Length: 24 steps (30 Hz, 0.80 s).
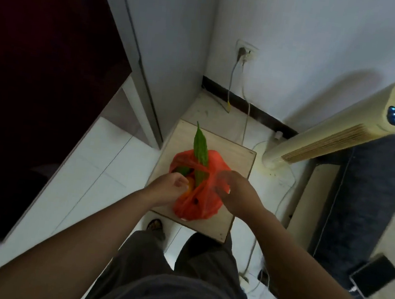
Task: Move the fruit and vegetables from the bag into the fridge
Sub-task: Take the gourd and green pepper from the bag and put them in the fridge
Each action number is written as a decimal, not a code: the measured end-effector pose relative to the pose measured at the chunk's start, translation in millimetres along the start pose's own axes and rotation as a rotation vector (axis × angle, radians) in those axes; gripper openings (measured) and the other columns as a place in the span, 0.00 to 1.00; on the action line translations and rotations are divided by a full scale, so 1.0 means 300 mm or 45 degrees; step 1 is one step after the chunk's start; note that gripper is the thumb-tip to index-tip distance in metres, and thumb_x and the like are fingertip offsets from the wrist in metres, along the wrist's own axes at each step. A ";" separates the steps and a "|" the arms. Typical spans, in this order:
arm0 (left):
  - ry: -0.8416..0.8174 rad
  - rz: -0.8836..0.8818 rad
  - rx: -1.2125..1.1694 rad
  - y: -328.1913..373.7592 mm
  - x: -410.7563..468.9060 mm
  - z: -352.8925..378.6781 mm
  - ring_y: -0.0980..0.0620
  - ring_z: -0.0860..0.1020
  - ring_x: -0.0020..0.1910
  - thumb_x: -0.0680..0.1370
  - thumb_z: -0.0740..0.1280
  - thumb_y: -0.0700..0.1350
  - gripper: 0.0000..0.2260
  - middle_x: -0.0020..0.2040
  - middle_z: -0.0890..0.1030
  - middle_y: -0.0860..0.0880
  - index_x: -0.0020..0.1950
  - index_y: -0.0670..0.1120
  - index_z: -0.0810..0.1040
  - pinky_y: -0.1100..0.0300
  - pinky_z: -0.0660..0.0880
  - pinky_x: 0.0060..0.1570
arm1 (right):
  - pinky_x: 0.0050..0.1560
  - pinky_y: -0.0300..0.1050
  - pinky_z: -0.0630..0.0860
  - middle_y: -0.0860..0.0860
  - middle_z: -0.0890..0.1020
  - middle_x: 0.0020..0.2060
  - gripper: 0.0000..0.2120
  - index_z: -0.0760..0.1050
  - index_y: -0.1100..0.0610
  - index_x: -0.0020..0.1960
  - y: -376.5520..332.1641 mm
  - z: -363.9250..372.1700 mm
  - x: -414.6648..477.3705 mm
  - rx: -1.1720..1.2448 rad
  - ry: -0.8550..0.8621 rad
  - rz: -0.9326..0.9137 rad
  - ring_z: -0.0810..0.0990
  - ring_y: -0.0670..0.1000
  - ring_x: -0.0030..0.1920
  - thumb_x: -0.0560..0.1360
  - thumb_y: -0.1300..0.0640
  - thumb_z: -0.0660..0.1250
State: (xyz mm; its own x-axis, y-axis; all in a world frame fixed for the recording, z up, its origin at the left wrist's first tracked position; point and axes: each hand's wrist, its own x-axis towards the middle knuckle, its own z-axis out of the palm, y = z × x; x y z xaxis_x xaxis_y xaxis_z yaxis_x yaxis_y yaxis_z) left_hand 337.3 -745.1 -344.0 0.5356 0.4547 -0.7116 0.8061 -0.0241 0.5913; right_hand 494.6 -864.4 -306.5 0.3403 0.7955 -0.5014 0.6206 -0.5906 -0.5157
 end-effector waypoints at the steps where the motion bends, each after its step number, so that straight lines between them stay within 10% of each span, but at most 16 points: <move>1: 0.043 -0.046 -0.065 0.009 0.013 0.025 0.53 0.74 0.54 0.77 0.63 0.47 0.12 0.59 0.77 0.49 0.59 0.48 0.75 0.60 0.70 0.52 | 0.55 0.44 0.72 0.54 0.76 0.59 0.17 0.70 0.55 0.64 0.023 -0.016 0.030 -0.010 -0.035 -0.036 0.76 0.53 0.56 0.77 0.50 0.61; 13: 0.490 -0.269 -0.389 0.067 0.190 0.270 0.50 0.73 0.62 0.77 0.64 0.53 0.19 0.65 0.73 0.50 0.66 0.49 0.71 0.58 0.70 0.55 | 0.55 0.49 0.73 0.51 0.69 0.64 0.21 0.67 0.50 0.67 0.236 0.037 0.406 -0.390 -0.304 -0.440 0.71 0.53 0.61 0.76 0.47 0.62; 24: 0.414 -0.350 -0.157 0.042 0.206 0.333 0.46 0.76 0.57 0.76 0.67 0.50 0.16 0.57 0.79 0.46 0.60 0.44 0.75 0.62 0.68 0.48 | 0.51 0.47 0.74 0.52 0.69 0.63 0.09 0.76 0.55 0.52 0.283 0.079 0.469 -0.391 -0.256 -0.590 0.72 0.52 0.58 0.76 0.52 0.63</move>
State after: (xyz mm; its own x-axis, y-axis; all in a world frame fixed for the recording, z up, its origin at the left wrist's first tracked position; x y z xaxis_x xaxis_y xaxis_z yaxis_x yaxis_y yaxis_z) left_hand 405.8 -806.2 -418.4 0.1827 0.6865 -0.7038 0.8609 0.2340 0.4517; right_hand 578.5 -806.0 -437.2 -0.1369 0.9021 -0.4093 0.8589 -0.0978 -0.5027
